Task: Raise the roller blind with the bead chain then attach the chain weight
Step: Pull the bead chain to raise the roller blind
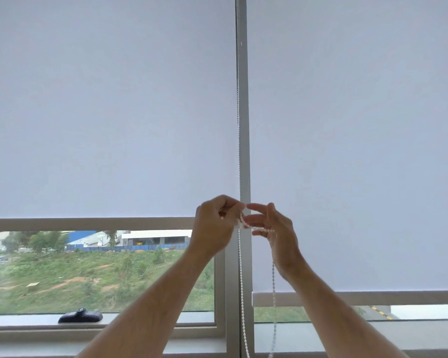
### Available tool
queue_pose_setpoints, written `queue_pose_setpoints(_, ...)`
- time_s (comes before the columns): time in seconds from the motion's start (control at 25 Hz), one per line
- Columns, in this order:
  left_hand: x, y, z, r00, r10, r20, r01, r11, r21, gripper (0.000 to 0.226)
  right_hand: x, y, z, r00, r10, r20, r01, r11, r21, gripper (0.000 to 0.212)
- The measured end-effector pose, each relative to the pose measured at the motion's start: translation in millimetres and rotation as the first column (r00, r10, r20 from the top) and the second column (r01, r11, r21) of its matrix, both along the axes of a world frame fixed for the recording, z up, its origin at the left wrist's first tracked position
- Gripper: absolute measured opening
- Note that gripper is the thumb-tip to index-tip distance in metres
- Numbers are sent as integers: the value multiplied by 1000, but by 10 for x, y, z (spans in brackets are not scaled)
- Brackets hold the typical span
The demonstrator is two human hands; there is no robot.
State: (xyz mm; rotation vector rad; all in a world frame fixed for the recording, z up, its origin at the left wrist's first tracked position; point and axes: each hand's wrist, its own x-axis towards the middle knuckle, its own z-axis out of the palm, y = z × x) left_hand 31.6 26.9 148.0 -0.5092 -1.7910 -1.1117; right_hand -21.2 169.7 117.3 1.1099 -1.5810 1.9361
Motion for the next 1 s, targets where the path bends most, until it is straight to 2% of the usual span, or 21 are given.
queue_pose_setpoints(0.2,-7,4,-334,1000,23,12,-22,998,-51,17,102,-58,517,997,-39,-63,47,988,144,61)
queue_pose_setpoints(0.32,-11,10,-515,999,22,39,-19,997,-72,23,121,-137,765,996,-73,-54,84,971,224,41)
queue_pose_setpoints(0.4,-18,34,-635,998,15,53,-12,997,-71,25,135,-210,868,993,-112,-40,117,979,168,28)
queue_pose_setpoints(0.64,-76,24,-758,997,6,78,-1,998,-63,20,147,-336,801,977,-204,-68,203,979,-18,35)
queue_pose_setpoints(0.72,-79,-6,-739,994,-26,103,34,997,-74,15,162,-336,751,965,-239,-109,237,971,-37,37)
queue_pose_setpoints(0.84,-73,-72,-648,998,-42,56,42,999,-3,31,184,-335,647,963,-236,-132,233,972,-40,39)
queue_pose_setpoints(0.92,-85,-108,-499,1000,-10,18,9,997,75,32,178,-333,533,967,-215,-136,212,976,-40,41)
queue_pose_setpoints(1.0,-88,-117,-309,1000,13,-17,-11,997,80,33,170,-347,409,972,-196,-133,193,981,-37,40)
